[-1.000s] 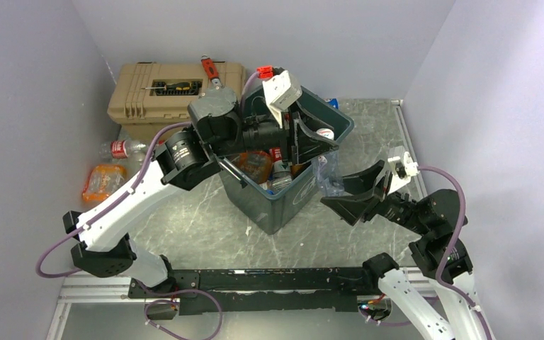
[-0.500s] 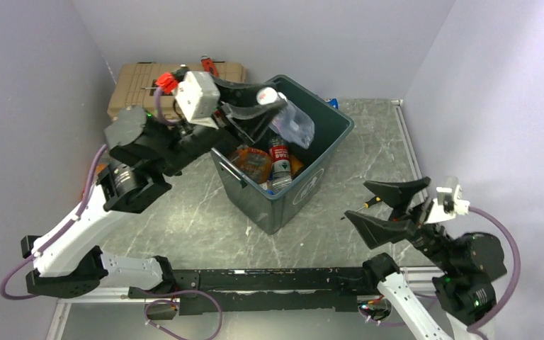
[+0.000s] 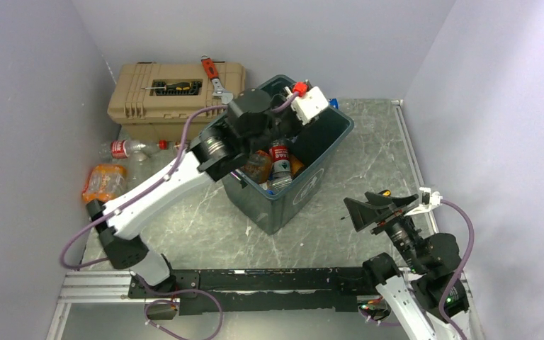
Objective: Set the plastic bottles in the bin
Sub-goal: Place the plastic bottle in the trash bin.
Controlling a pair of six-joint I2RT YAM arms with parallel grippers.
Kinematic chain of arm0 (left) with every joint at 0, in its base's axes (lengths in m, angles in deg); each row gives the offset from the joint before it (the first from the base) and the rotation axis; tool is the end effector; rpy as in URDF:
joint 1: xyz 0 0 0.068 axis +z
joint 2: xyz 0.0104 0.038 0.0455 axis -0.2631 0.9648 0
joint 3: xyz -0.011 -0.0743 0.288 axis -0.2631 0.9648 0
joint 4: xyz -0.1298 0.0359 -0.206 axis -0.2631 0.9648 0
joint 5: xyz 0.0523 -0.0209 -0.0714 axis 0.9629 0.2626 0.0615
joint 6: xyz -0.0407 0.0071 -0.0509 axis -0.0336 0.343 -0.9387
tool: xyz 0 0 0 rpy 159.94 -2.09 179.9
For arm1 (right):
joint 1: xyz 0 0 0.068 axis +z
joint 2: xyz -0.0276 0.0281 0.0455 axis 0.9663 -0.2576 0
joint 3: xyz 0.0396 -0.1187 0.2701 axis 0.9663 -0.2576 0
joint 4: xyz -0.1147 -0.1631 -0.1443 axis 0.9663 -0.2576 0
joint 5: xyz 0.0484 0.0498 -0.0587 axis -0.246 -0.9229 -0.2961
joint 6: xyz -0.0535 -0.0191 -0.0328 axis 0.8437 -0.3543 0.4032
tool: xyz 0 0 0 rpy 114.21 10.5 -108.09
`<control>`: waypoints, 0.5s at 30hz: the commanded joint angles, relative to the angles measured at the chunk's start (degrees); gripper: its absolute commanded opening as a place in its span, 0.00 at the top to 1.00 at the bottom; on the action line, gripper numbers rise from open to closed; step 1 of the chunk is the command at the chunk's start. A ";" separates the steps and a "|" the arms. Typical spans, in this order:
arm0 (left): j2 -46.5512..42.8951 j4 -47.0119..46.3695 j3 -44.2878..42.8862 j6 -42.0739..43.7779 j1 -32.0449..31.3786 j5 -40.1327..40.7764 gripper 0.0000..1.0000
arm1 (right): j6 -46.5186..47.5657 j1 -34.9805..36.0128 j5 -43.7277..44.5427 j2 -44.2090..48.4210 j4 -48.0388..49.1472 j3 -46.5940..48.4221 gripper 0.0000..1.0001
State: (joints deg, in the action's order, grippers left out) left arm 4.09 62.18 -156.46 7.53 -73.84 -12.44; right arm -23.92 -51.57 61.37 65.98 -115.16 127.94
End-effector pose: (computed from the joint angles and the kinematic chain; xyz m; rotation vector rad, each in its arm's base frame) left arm 0.1795 -0.2811 0.5399 0.9197 1.2088 -0.3885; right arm 0.0010 0.0040 0.3262 0.0496 1.5201 0.8199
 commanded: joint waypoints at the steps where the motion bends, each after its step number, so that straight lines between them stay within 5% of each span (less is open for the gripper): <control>1: 1.44 3.15 0.63 -9.07 8.86 -8.01 1.00 | -7.60 0.22 6.49 3.31 -0.64 -3.04 0.00; 15: 5.93 10.41 4.74 -23.51 14.43 -17.50 1.00 | -17.13 0.22 8.51 6.98 0.30 -10.70 0.00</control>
State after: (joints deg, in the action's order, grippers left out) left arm 9.71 70.18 -152.35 -10.21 -61.76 -24.86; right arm -39.40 -51.57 68.17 68.60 -116.08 116.81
